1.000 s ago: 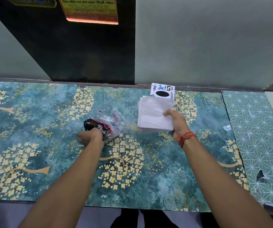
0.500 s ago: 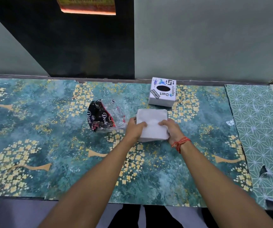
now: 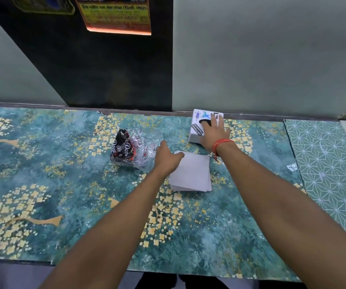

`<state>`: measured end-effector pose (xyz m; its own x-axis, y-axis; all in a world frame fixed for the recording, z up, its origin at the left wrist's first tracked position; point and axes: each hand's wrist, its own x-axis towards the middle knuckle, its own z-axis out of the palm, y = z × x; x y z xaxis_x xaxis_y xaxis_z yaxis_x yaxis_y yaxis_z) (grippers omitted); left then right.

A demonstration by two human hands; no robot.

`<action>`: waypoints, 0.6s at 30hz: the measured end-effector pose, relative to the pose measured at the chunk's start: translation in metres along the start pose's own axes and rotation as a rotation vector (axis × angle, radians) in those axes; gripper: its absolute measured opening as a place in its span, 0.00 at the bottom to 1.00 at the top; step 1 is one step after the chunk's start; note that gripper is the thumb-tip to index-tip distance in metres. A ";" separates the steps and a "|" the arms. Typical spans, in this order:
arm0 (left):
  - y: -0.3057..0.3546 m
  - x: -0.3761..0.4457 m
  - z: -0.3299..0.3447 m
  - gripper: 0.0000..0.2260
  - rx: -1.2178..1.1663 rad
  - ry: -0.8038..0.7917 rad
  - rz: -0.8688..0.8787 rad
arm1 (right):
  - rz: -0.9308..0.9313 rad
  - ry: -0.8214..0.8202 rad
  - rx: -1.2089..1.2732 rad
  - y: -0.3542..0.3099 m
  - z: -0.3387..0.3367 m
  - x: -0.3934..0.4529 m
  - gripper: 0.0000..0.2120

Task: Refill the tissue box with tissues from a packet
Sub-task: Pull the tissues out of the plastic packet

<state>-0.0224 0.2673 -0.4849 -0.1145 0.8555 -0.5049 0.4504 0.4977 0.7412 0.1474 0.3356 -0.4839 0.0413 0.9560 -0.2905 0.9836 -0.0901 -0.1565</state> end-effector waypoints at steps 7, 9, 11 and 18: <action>0.010 -0.007 -0.008 0.32 -0.234 -0.055 0.007 | -0.086 -0.016 0.055 0.009 0.002 -0.011 0.24; 0.012 -0.008 -0.006 0.30 -0.267 -0.062 -0.004 | -0.108 0.015 -0.016 0.012 -0.001 -0.013 0.26; 0.012 -0.011 -0.007 0.30 -0.316 -0.081 -0.009 | -0.123 0.053 0.042 0.011 -0.002 -0.015 0.25; 0.012 -0.032 -0.021 0.33 -0.610 -0.192 -0.032 | -0.118 0.153 1.013 -0.003 -0.032 -0.072 0.15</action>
<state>-0.0319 0.2485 -0.4504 0.0668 0.8262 -0.5595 -0.1425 0.5629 0.8142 0.1475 0.2757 -0.4324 0.0462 0.9929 -0.1093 0.3762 -0.1187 -0.9189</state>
